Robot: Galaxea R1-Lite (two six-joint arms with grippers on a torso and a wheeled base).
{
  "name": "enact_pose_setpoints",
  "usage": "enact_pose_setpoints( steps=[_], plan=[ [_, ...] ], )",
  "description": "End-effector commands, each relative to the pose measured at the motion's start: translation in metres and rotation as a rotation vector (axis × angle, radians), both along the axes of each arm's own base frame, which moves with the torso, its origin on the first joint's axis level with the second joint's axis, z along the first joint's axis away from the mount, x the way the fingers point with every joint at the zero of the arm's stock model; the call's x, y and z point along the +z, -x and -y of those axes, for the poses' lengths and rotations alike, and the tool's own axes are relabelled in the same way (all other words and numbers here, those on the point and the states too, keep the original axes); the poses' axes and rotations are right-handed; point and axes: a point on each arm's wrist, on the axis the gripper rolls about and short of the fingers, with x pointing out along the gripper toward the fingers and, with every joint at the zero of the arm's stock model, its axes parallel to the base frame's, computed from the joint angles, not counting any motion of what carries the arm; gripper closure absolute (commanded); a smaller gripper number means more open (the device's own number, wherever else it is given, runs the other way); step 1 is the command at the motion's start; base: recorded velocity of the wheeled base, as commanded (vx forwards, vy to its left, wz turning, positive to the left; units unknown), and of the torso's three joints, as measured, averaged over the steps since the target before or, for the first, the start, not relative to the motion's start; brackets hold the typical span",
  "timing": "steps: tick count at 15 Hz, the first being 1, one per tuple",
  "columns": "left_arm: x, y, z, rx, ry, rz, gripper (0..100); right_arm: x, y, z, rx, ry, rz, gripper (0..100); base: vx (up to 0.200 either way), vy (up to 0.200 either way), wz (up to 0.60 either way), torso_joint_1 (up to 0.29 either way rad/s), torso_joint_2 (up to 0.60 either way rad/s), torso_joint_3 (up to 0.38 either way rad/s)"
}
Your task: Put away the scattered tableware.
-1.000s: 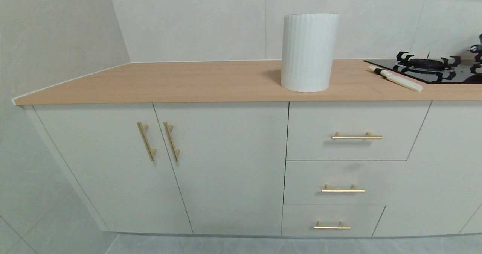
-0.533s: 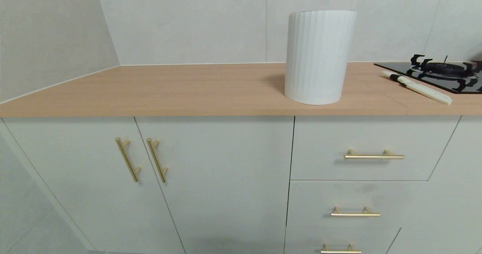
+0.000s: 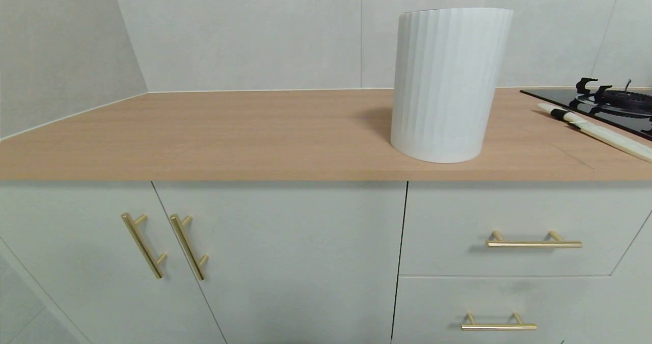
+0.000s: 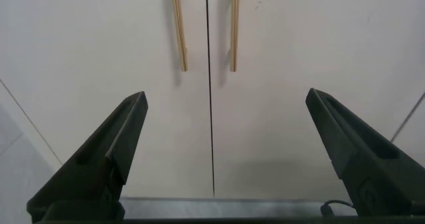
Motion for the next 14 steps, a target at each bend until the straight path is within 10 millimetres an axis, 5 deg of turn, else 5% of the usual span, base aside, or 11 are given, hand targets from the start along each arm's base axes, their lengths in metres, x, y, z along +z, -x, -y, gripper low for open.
enact_pose_setpoints(
  steps=[1,14],
  plan=[
    [0.0,0.0,0.0,0.0,0.0,0.0,0,0.0001,-0.0001,0.0,0.0,0.0,-0.002,0,0.0,0.0,0.0,0.0,0.0,0.0],
    [0.0,0.0,0.0,0.0,0.0,0.0,0,0.0001,-0.0001,0.0,0.0,0.0,-0.002,0,0.0,-0.138,0.0,0.004,0.0,0.001]
  ],
)
